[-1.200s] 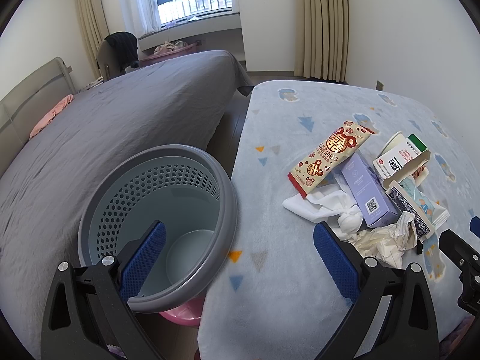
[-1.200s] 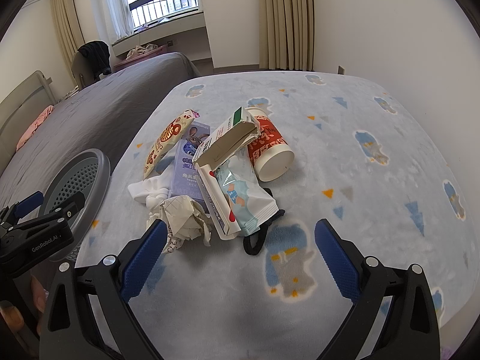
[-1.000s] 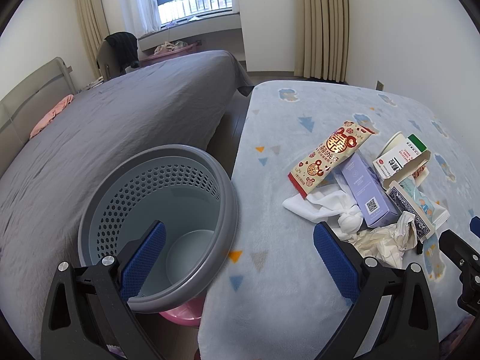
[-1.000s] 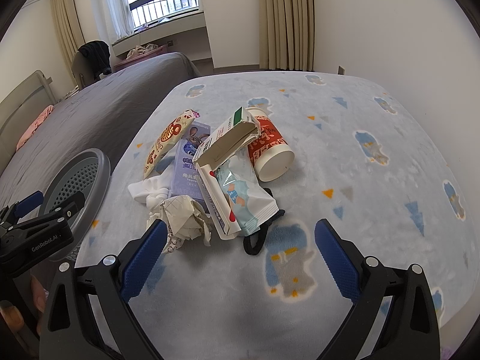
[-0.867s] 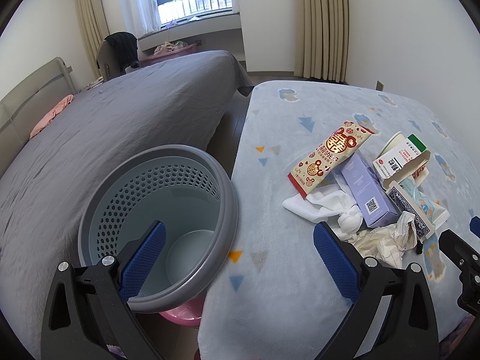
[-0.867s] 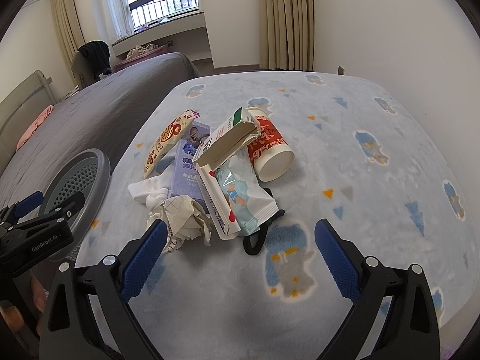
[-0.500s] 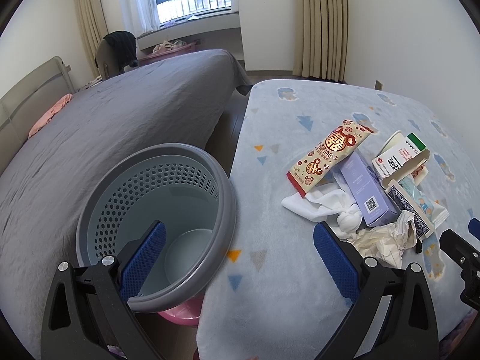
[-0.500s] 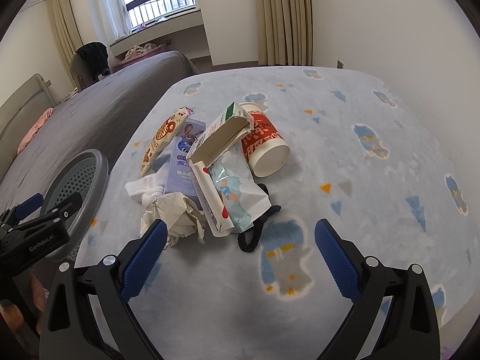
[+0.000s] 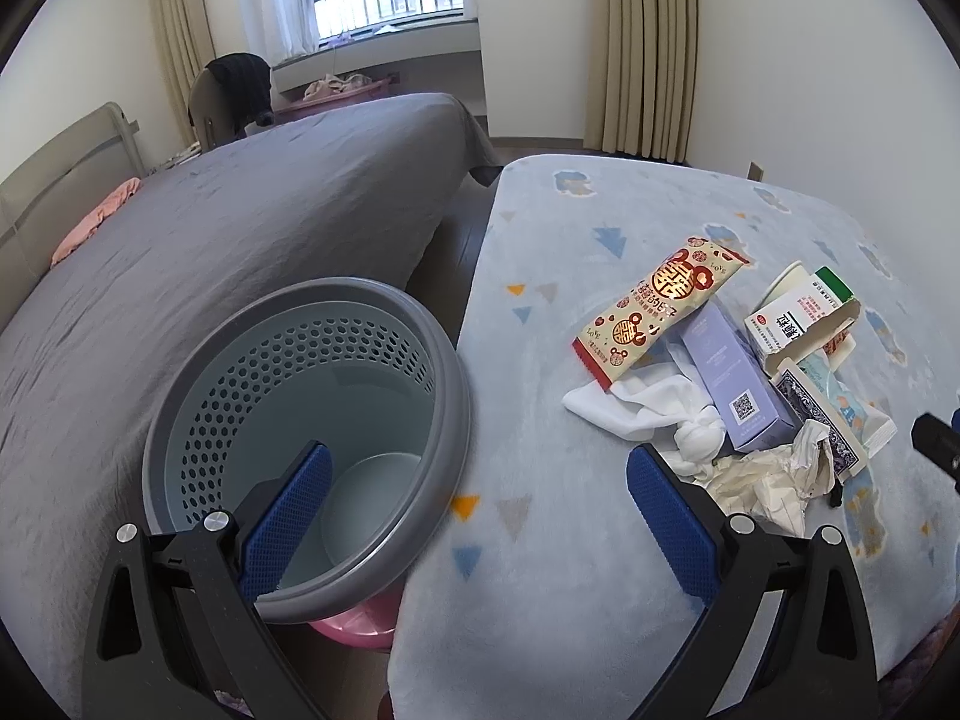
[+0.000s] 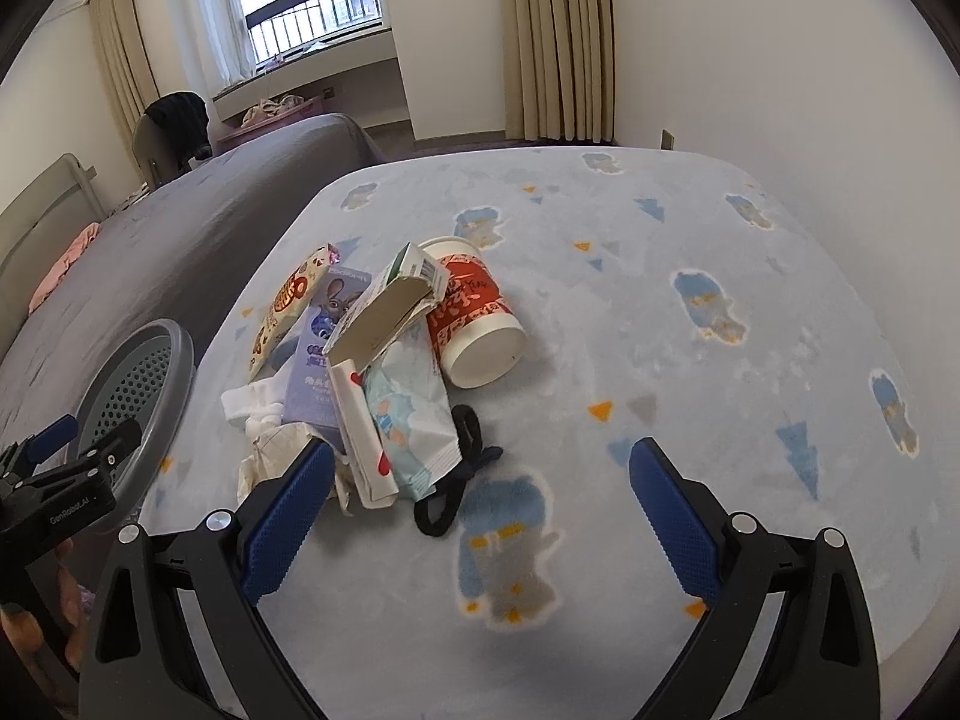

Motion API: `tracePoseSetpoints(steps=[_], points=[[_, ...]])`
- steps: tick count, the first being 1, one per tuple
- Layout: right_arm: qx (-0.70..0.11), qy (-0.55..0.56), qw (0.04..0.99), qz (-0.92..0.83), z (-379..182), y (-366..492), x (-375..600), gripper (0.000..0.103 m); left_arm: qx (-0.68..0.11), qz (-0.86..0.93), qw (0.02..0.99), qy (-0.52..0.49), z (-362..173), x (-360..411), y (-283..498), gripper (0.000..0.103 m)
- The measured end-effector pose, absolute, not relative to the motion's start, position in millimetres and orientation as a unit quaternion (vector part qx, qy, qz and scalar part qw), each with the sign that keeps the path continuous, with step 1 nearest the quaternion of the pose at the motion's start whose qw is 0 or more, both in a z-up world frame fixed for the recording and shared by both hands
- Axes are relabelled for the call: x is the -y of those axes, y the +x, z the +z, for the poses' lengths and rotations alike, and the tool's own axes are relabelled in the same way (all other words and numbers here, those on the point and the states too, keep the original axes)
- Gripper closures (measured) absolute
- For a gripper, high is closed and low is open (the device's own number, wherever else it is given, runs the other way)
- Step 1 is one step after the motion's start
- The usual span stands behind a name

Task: Collect trash
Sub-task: 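Move the right gripper toward the red-and-white paper cup, then grasp the red-and-white paper cup with the right gripper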

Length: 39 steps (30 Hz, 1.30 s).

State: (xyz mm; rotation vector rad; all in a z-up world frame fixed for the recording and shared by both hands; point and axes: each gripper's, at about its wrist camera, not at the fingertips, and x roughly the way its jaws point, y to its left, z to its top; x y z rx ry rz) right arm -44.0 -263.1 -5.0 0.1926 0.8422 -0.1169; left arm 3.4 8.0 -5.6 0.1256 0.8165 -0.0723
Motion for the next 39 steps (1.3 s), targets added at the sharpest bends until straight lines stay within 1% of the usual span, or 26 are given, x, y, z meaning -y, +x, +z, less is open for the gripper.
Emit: tracePoseSetpoints(steps=[11, 17, 25, 32, 39], points=[[-0.425, 0.068, 0.902, -0.039, -6.9, 5.9, 282.3, 0.009, -0.396, -0.039, 0.916, 0.061, -5.3, -4.6, 2.6, 0.006], [-0.448, 0.067, 0.891, -0.040, -22.0, 40.6, 300.2, 0.009, -0.400, -0.039, 0.914, 0.064, -8.4, 0.6, 5.4, 0.006], [-0.471, 0.048, 0.881, -0.016, -40.4, 70.0, 292.8, 0.009, -0.401, -0.044, 0.913, 0.064, -9.8, 4.4, 7.7, 0.006], [-0.474, 0.060, 0.878, 0.002, -43.4, 92.4, 293.4, 0.009, -0.404, -0.051, 0.912, 0.060, -12.1, 5.7, 9.3, 0.006], [-0.496, 0.090, 0.864, 0.020, -54.2, 113.5, 301.3, 0.009, -0.406, -0.053, 0.910, 0.063, -13.7, 7.5, 10.1, 0.006]])
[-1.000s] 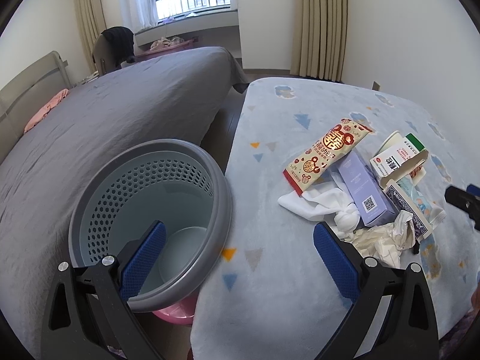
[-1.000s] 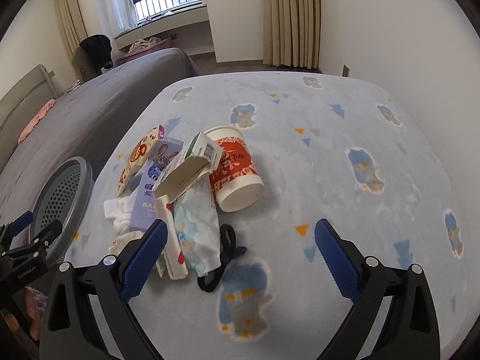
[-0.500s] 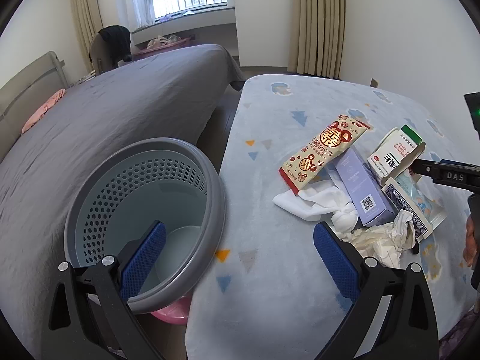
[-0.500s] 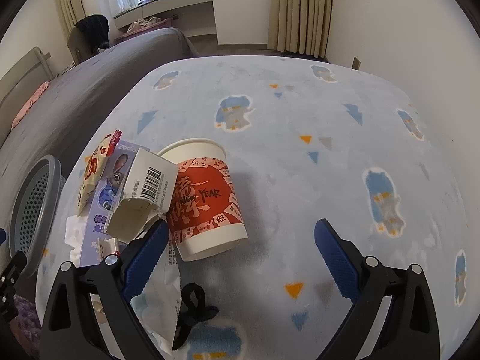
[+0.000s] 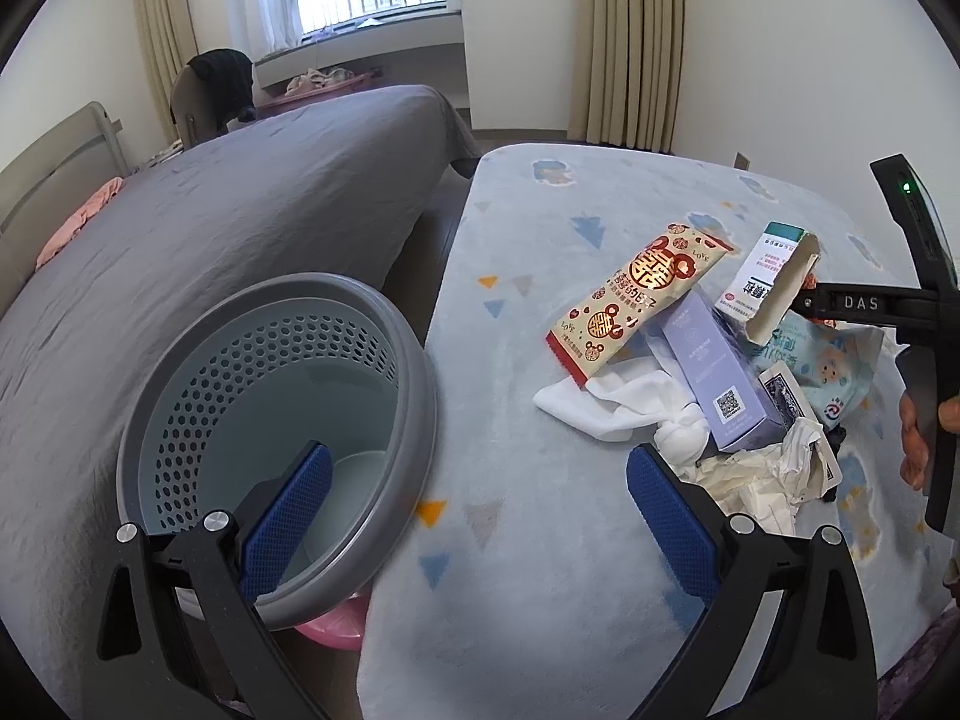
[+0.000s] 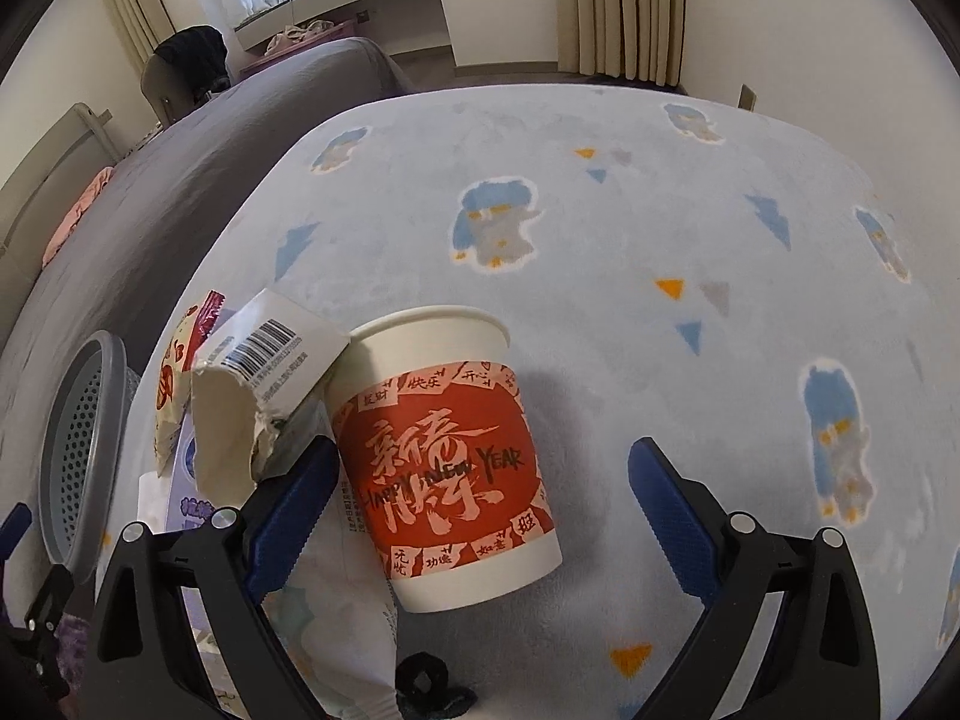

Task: Collect trash
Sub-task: 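Grasp the red-and-white paper cup with the right gripper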

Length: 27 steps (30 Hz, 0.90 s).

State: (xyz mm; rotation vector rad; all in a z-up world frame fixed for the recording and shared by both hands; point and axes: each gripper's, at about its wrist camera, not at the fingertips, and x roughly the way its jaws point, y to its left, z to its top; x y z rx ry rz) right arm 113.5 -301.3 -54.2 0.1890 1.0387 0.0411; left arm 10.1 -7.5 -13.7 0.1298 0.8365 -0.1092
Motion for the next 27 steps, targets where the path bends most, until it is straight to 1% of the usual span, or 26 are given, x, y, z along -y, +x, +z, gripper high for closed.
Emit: tracePoseSetpoints(steps=[2, 4, 5, 6, 11, 20, 27], points=[[-0.501, 0.105, 0.859, 0.028, -57.5, 117.1, 305.1, 0.009, -0.406, -0.053, 0.910, 0.063, -13.9, 7.5, 10.2, 0.006], [-0.507, 0.118, 0.853, 0.037, -59.9, 118.3, 308.7, 0.014, -0.406, -0.053, 0.910, 0.063, -14.0, 7.6, 10.2, 0.006], [-0.511, 0.128, 0.849, 0.050, -61.0, 118.5, 309.9, 0.024, -0.406, -0.053, 0.910, 0.063, -14.0, 7.4, 10.2, 0.006], [-0.513, 0.137, 0.845, 0.062, -60.9, 118.6, 310.7, 0.036, -0.407, -0.053, 0.910, 0.064, -14.5, 7.3, 10.3, 0.006], [-0.510, 0.125, 0.849, 0.060, -56.9, 108.5, 306.3, 0.041, -0.409, -0.053, 0.909, 0.065, -15.7, 8.0, 10.8, 0.006], [-0.465, 0.174, 0.868, 0.017, -31.9, 71.7, 336.3, 0.042, -0.404, -0.075, 0.909, 0.070, -13.6, 14.9, 9.0, 0.006], [-0.438, 0.179, 0.881, -0.007, -14.9, 39.0, 346.5, 0.042, -0.405, -0.093, 0.907, 0.064, -11.9, 20.0, 11.4, 0.006]])
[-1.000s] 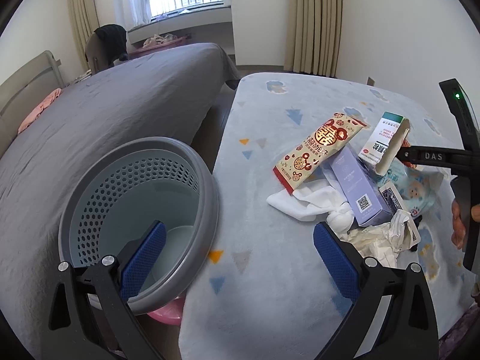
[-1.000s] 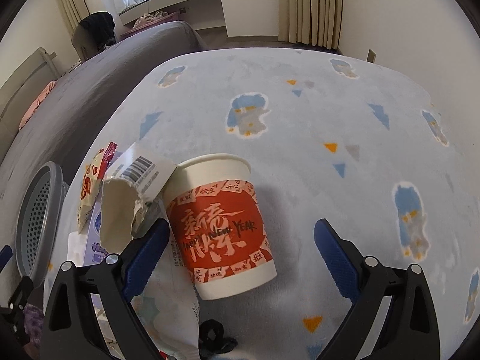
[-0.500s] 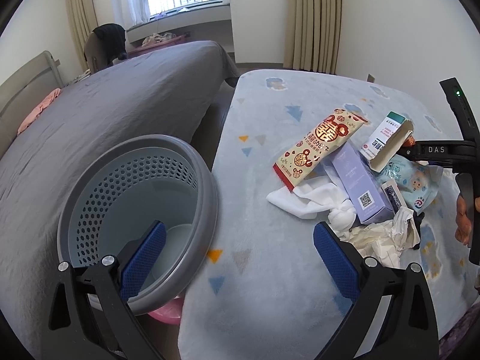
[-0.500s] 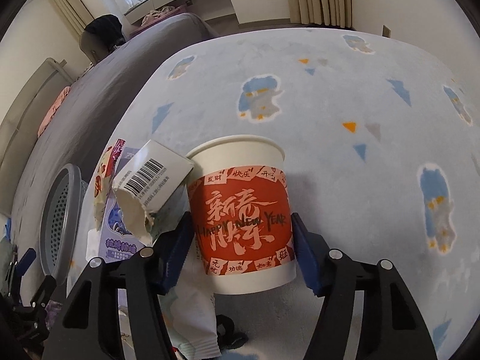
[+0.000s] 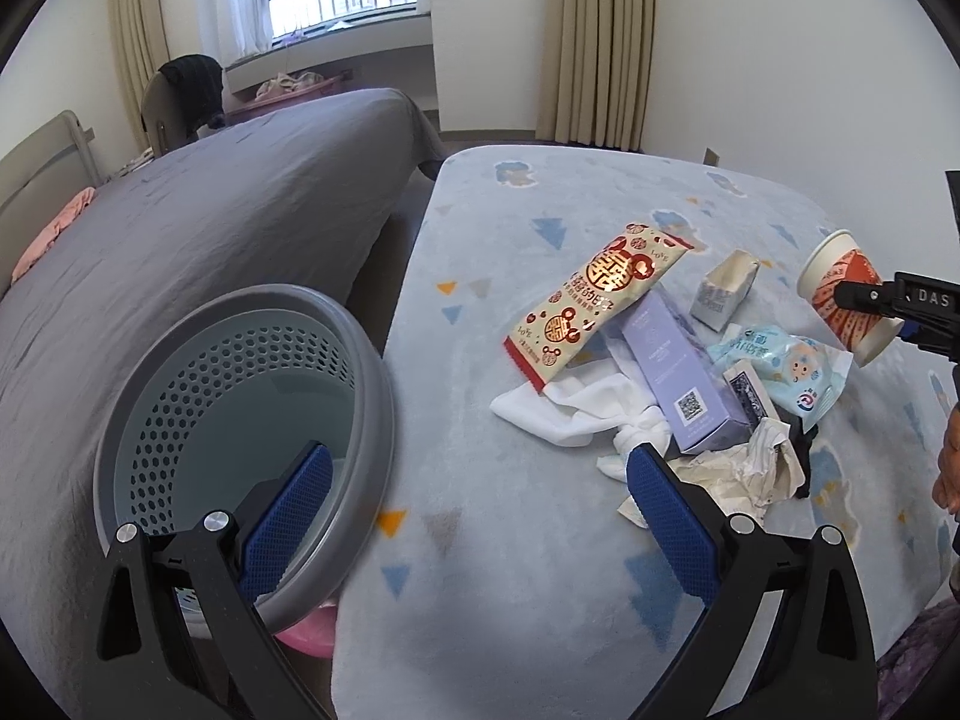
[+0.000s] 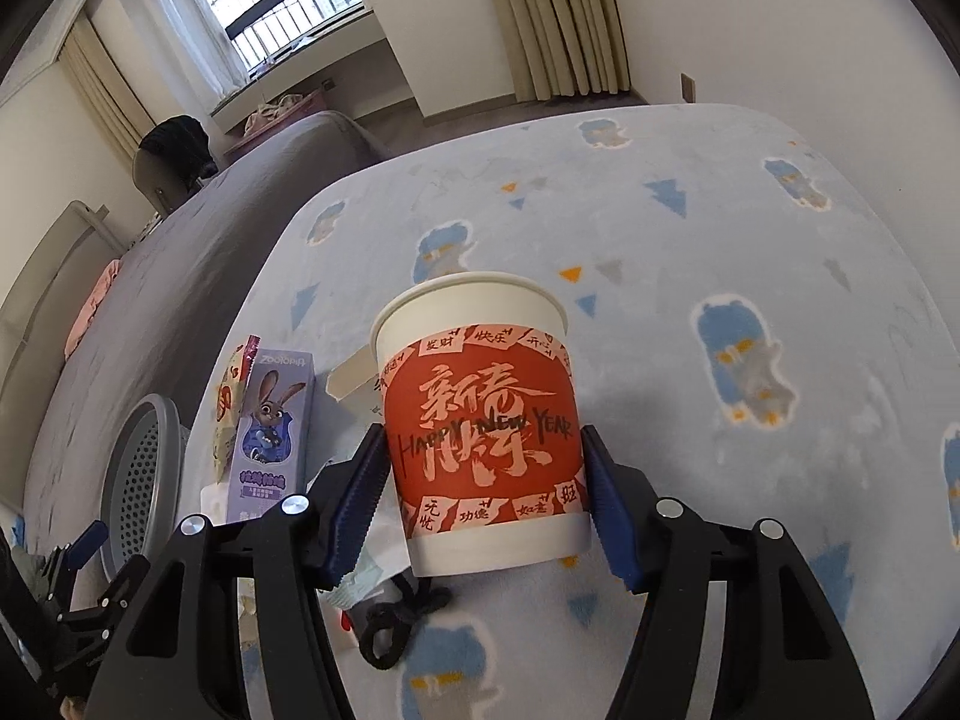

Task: Collect trash
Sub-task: 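Grasp the red-and-white paper cup with the right gripper, then grasp the red snack wrapper with the left gripper while the right gripper holds the cup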

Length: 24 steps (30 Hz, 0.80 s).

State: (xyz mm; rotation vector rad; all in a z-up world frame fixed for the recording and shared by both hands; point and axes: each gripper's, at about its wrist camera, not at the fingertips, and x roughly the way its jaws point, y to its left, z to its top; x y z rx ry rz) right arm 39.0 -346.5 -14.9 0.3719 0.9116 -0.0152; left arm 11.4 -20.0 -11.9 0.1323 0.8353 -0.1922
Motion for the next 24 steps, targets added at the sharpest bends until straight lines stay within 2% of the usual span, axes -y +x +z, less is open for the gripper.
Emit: tracePoseSetpoints(steps=[12, 24], points=[[-0.418, 0.218, 0.882, 0.009, -0.5, 7.4, 353.0, 0.042, -0.399, -0.123, 0.907, 0.054, 0.1, 36.4, 44.4, 0.006], [-0.412, 0.237, 0.878, 0.046, 9.4, 18.4, 346.0, 0.042, -0.441, -0.123, 0.884, 0.091, -43.6, 66.2, 102.0, 0.006]])
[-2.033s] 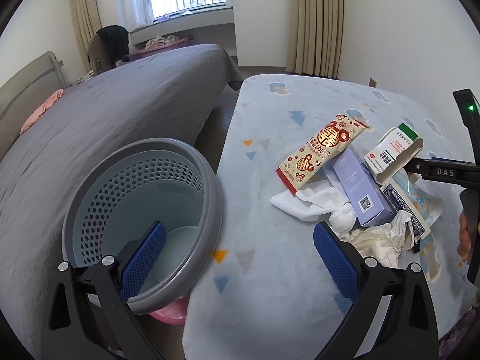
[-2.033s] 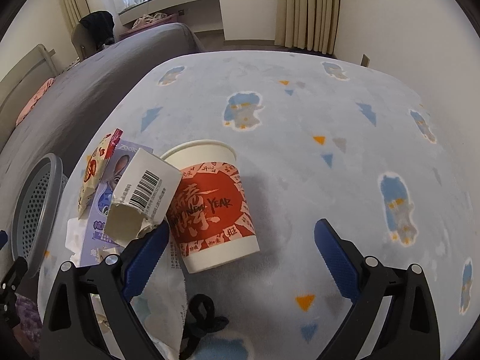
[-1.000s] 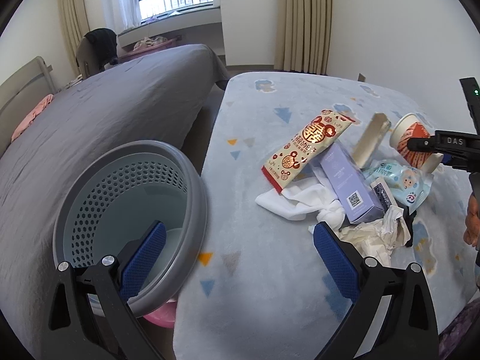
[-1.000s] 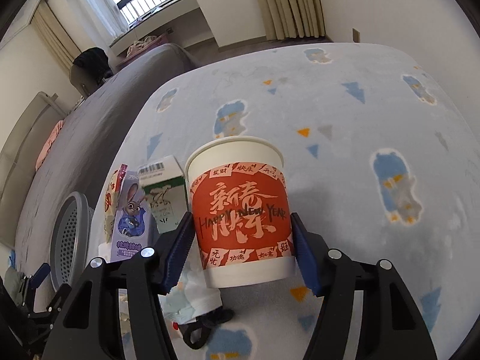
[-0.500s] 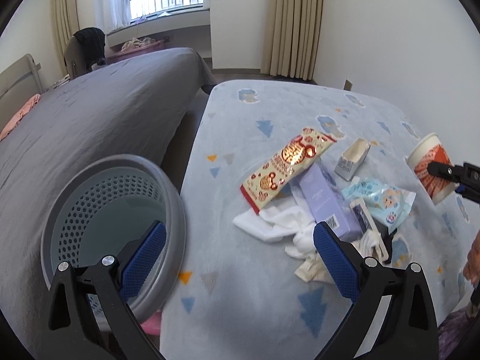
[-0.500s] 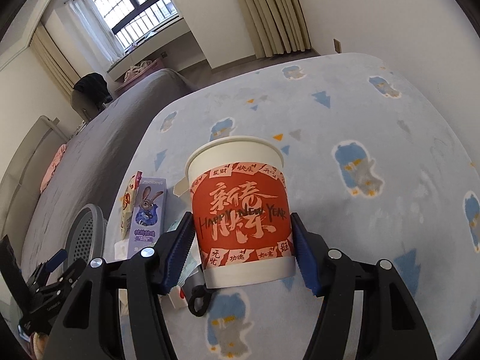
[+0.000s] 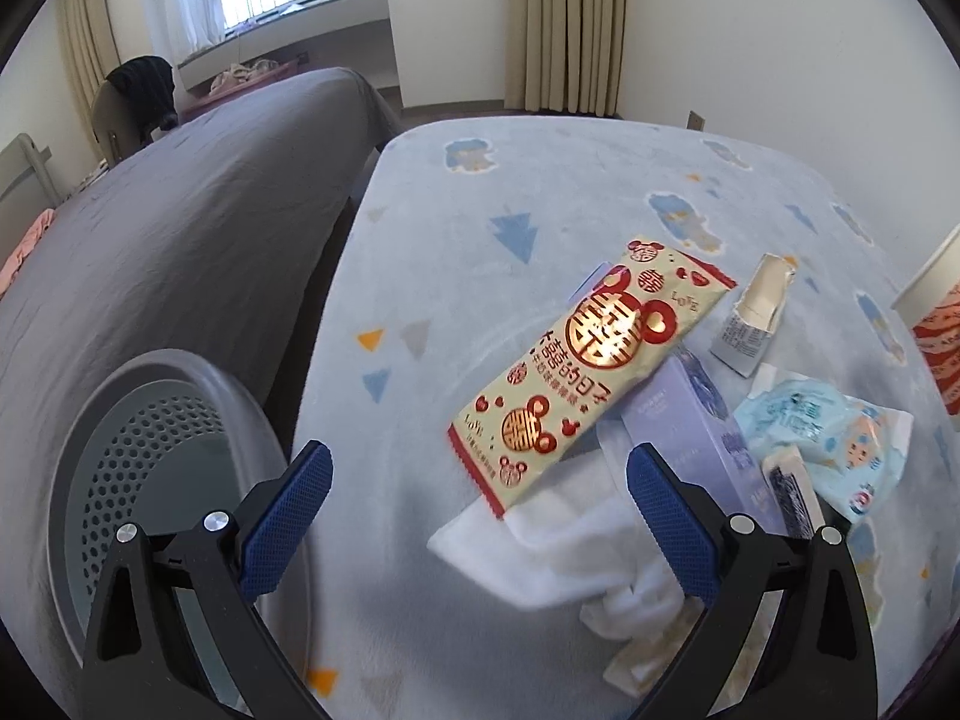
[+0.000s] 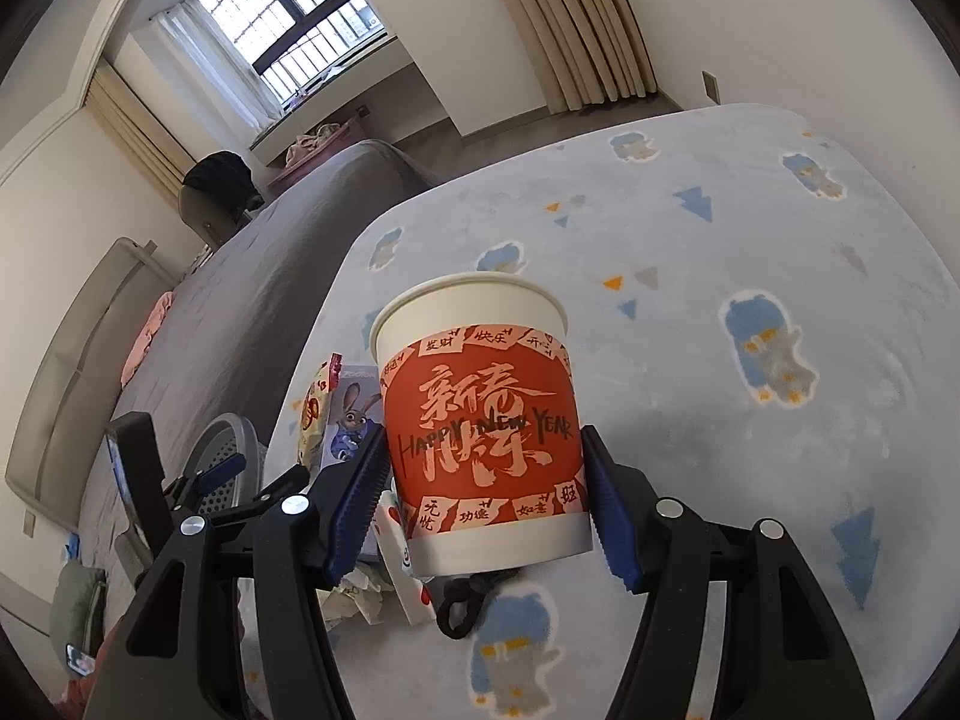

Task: Collect trash
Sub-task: 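Grasp the red snack wrapper with the left gripper while the right gripper holds the cup, then carry both items over the grey basket and open both grippers to drop them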

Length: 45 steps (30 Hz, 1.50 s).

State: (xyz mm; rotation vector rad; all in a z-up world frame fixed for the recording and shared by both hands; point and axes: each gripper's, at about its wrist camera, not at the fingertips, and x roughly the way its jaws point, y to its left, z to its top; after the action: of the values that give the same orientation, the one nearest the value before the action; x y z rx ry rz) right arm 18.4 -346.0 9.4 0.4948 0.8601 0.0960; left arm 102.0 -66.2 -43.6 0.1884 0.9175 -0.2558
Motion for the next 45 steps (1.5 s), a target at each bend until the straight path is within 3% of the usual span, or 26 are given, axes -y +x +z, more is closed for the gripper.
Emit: tracePoseSetpoints(steps=[10, 12, 14, 17, 22, 29, 31, 45], points=[[-0.422, 0.242, 0.872, 0.052, 3.0, 29.8, 349.0, 0.042, -0.441, -0.131, 0.886, 0.063, -59.3, 74.7, 140.0, 0.007], [-0.426, 0.241, 0.871, 0.052, 0.8, 31.6, 348.0, 0.042, -0.441, -0.133, 0.886, 0.058, -59.6, 75.5, 144.5, 0.014], [-0.427, 0.240, 0.870, 0.053, 0.0, 31.6, 346.5, 0.042, -0.447, -0.139, 0.882, 0.057, -62.1, 78.1, 149.5, 0.032], [-0.428, 0.239, 0.870, 0.053, -0.6, 31.7, 345.7, 0.042, -0.459, -0.149, 0.874, 0.051, -67.1, 81.3, 156.7, 0.049], [-0.429, 0.237, 0.870, 0.055, -1.0, 32.4, 343.3, 0.042, -0.469, -0.149, 0.870, 0.041, -71.1, 79.8, 161.6, 0.069], [-0.428, 0.234, 0.871, 0.055, -0.8, 31.5, 340.3, 0.042, -0.458, -0.144, 0.877, 0.023, -60.9, 68.6, 157.1, 0.077], [-0.427, 0.233, 0.872, 0.057, 0.2, 31.1, 338.7, 0.042, -0.452, -0.146, 0.880, 0.023, -54.5, 67.2, 152.3, 0.086], [-0.420, 0.209, 0.880, 0.072, 7.9, 32.8, 311.6, 0.042, -0.398, -0.127, 0.908, 0.018, -11.2, 31.3, 95.5, 0.086]])
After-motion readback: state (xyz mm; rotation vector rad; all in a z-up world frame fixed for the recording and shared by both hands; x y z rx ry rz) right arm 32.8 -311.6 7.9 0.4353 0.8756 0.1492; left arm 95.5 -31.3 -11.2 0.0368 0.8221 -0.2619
